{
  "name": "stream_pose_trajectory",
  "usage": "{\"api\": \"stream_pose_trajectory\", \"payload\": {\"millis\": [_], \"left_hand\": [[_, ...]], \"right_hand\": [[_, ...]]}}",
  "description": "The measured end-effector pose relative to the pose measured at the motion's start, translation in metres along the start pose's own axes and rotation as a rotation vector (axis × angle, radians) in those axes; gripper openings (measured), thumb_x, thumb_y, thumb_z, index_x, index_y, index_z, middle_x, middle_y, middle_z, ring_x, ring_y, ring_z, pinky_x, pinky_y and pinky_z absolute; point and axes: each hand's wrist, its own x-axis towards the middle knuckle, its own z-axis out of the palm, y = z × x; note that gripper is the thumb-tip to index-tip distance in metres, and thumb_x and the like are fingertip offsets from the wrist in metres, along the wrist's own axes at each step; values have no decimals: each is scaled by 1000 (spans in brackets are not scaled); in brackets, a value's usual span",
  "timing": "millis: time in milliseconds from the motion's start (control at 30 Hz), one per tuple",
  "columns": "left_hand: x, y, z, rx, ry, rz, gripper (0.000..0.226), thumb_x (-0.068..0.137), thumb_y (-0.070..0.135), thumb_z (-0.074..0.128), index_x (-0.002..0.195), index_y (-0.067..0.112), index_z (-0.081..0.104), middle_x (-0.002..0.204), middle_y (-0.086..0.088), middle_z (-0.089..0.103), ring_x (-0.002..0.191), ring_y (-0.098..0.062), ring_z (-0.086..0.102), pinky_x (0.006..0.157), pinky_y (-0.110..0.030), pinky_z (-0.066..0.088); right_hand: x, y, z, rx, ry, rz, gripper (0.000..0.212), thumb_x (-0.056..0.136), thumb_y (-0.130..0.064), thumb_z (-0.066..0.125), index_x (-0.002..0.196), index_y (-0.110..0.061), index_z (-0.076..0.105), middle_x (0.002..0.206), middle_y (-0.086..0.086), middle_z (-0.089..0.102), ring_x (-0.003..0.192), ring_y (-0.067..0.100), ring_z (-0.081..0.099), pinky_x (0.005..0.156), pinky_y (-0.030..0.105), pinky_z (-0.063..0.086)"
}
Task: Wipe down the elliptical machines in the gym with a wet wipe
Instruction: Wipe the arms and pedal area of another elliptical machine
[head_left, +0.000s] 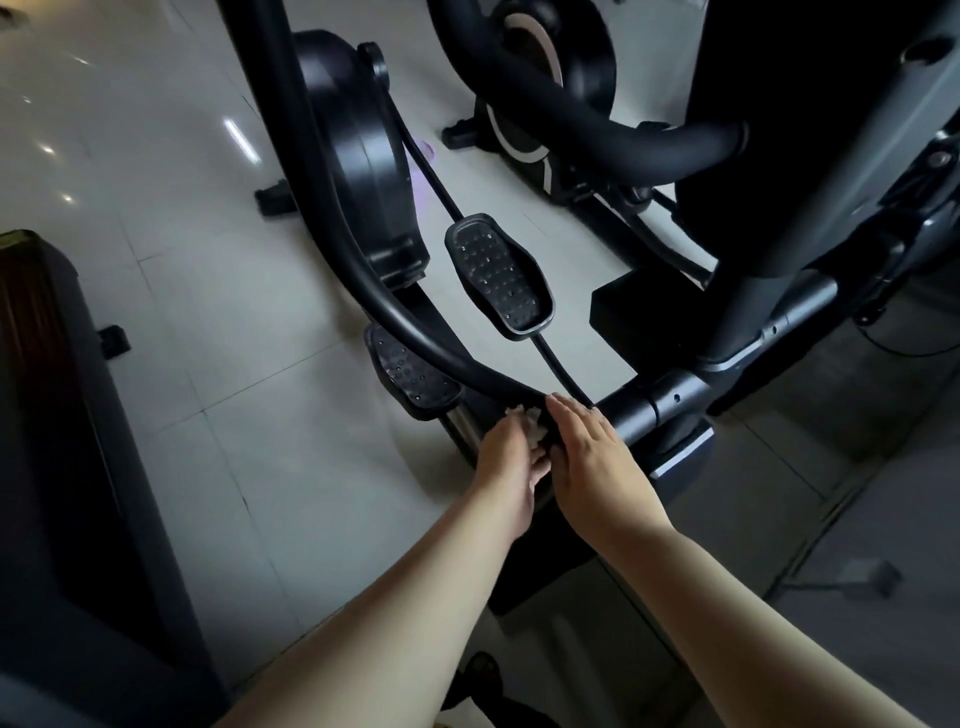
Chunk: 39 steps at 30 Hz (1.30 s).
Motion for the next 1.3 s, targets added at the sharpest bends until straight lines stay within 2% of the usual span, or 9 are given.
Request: {"api": "stream_pose_trajectory", "payload": {"millis": [67,167,300,400,600,733,900,1133,1300], "left_hand": [[1,8,-7,-10,27,47,26,106,12,41,89,18,60,87,-2,67,84,-16,66,87,-34,52],[10,20,-14,-138,61,109,24,106,10,41,91,14,59,85,-5,69,84,-18,67,101,-42,51],[6,4,1,-138,-26,4,34,110,23,37,116,5,65,103,-10,72,111,-23,66,112,-38,45],[-2,-9,10,-75,-54,-27,33,110,21,35,108,10,66,104,-5,72,100,-18,65,100,-29,47],[12,28,-18,-189,47,175,31,110,18,40,93,5,62,84,-13,70,83,-23,65,96,-40,54],[7,14,-5,-117,-21,78,25,107,15,40,111,7,64,77,-6,73,78,-20,66,76,-29,56],[15,-6,-7,-42,-71,171,35,101,22,50,134,12,57,116,-10,68,111,-23,65,110,-45,48],[20,9,-20,-34,7,308,27,110,21,45,125,10,64,111,-6,75,112,-20,70,83,-31,61],[20,16,-25,29,62,384,21,109,25,48,101,23,68,85,11,76,84,1,73,81,-26,59]], "right_hand": [[-1,1,1,-4,26,2,58,99,-4,47,156,-8,34,161,7,36,152,19,27,122,21,1],[-2,-1,4,-1,49,9,57,98,-4,48,154,-6,38,159,9,40,150,22,32,122,21,1],[-3,-2,3,26,57,24,59,96,-3,50,154,-5,36,160,11,38,151,24,29,122,21,0],[-7,2,2,53,77,71,56,99,-9,52,153,-4,38,159,11,39,150,27,30,122,23,2],[-9,2,6,30,82,42,53,100,-14,54,151,-2,42,153,14,46,147,28,34,126,33,10],[-8,-5,9,19,102,81,51,98,-11,47,147,2,45,149,19,49,144,34,38,125,37,10],[-1,-6,10,19,76,56,51,100,-3,48,150,-1,43,154,17,44,148,31,34,126,36,6],[37,-17,8,162,12,26,44,103,-10,50,148,-14,52,156,4,46,145,21,40,121,30,29],[59,-15,1,193,-16,67,38,103,-18,54,141,-22,60,144,-3,59,133,16,53,107,22,37]]}}
